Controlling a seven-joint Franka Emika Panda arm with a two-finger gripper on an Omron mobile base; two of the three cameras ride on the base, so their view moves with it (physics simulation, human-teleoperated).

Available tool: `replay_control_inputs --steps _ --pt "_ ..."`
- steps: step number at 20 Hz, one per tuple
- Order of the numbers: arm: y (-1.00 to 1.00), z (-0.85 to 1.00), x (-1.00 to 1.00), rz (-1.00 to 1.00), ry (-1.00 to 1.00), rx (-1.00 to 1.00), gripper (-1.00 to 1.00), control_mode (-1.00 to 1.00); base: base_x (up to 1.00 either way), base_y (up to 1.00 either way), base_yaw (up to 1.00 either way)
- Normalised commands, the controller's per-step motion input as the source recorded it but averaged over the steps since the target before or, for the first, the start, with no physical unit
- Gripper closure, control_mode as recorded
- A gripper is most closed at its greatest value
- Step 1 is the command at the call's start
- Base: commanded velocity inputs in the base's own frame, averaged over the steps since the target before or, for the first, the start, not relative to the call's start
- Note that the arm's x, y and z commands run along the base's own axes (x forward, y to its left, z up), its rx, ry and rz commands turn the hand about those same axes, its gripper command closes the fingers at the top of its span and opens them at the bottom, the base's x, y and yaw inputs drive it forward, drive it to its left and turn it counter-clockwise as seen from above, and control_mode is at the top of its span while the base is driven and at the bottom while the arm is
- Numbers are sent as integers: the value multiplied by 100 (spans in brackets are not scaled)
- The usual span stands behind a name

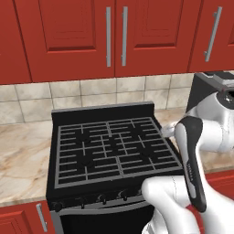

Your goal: Take 2 condiments from the cabinet and move them on the counter near the stove.Make sure the condiments are lined up with each other, next to each other.

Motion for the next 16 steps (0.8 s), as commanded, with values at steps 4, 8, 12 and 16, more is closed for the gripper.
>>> replay_control_inputs --steps 4,8,12,16 --pt "12 21 -12 -15 -1 0 -100 -100 0 0 0" --pt "4 25 -15 -21 -1 0 -100 -100 0 0 0" --pt "0 20 -21 -21 -3 0 -100 -100 0 0 0" --pt "0 24 -23 -16 -10 0 -100 -100 0 0 0"
